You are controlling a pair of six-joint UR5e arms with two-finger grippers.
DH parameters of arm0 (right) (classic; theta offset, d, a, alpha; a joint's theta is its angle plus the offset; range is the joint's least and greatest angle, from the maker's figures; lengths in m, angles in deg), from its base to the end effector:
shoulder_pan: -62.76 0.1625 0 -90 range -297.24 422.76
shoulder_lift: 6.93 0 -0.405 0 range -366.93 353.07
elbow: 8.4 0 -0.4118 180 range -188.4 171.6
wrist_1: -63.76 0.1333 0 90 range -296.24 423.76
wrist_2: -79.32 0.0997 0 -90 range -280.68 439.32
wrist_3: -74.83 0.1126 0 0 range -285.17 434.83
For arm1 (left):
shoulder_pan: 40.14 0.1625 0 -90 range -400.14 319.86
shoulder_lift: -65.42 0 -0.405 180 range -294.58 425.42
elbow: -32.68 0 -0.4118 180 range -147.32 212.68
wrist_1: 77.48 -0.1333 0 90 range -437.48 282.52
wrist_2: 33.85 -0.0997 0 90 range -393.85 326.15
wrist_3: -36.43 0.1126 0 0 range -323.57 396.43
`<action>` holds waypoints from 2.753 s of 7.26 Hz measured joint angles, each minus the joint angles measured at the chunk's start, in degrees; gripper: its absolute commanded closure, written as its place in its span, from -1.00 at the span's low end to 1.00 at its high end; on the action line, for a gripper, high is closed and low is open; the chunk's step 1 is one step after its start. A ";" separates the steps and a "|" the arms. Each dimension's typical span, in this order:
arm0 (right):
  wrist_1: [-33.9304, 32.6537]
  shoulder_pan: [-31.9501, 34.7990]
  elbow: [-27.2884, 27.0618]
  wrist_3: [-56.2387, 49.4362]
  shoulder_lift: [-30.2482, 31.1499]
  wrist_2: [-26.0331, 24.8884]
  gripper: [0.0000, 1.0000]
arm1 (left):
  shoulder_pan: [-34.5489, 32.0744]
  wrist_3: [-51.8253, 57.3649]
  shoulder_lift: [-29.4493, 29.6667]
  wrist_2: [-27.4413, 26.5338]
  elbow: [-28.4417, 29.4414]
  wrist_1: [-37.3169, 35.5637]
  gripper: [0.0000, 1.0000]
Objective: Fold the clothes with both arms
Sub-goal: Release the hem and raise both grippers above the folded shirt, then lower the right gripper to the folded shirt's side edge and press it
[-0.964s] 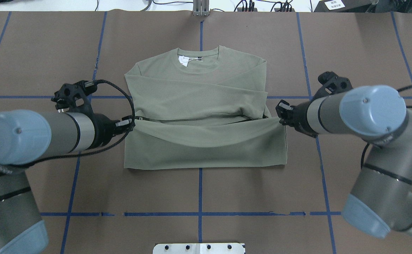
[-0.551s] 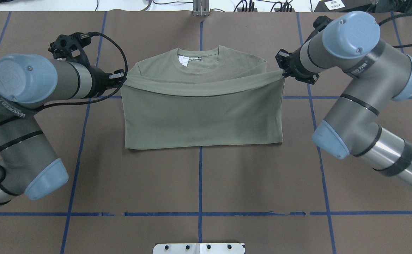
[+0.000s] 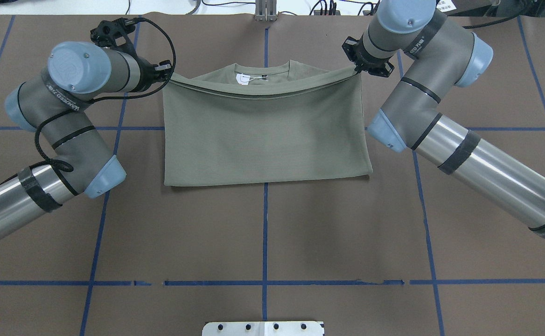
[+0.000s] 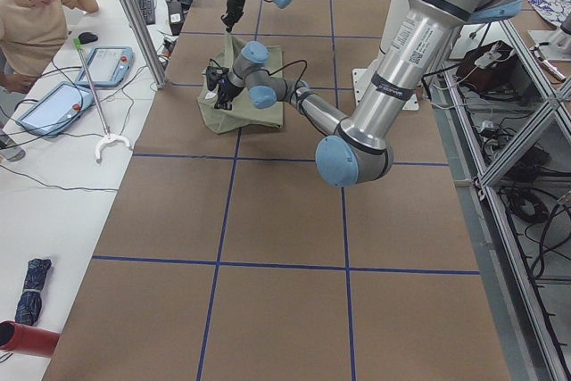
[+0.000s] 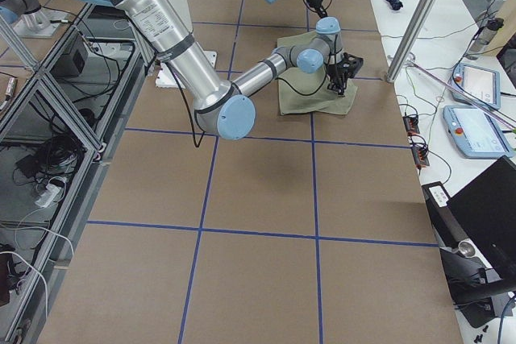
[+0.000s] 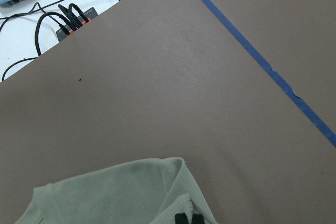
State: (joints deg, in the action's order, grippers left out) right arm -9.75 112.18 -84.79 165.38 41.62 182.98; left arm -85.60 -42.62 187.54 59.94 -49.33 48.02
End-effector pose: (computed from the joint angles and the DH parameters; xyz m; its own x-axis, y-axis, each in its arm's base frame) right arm -0.4264 -0.6618 0.2823 0.4593 0.5505 0.6971 -0.6351 0.7522 -0.1756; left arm 0.4283 -0.6146 0.3079 0.4757 -0.2131 -0.8534 0.5916 0.7955 0.1311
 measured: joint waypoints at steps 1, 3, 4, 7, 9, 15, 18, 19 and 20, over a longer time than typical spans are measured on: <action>2.28 -0.07 3.84 -0.06 -1.23 -0.17 1.00 | -0.13 0.19 0.79 -0.06 4.25 3.92 1.00; 5.67 -0.14 8.12 -0.10 -2.22 -0.54 0.89 | -0.15 0.34 1.39 -0.15 8.37 7.89 0.85; 6.43 -0.17 8.82 -0.10 -2.40 -0.66 0.41 | -0.15 0.35 1.62 -0.16 8.95 8.50 0.50; 6.87 -0.29 9.12 0.06 -2.60 -0.73 -1.00 | -0.17 0.36 2.17 -0.08 9.20 8.81 0.21; 7.07 -0.17 5.96 0.81 -1.87 -0.30 -1.00 | -0.41 0.44 2.02 0.10 8.78 9.97 0.21; 7.48 -13.40 -21.34 19.11 20.10 -5.16 -0.92 | -0.94 0.33 -0.04 0.58 5.36 12.43 0.20; 7.42 -15.55 -20.92 21.52 23.01 -6.86 -0.50 | -0.94 0.30 -0.24 0.52 5.23 12.41 0.20; 7.41 -15.77 -20.73 21.58 23.49 -6.91 0.47 | -0.94 0.32 -0.27 0.52 5.21 12.40 0.20; 7.39 -15.95 -20.77 21.60 23.69 -6.89 0.99 | -0.94 0.35 -0.29 0.52 5.19 12.40 0.20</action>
State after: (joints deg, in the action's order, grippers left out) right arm -2.35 96.23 -105.56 186.97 65.30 176.09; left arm -86.54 -42.26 187.25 60.46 -44.13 60.42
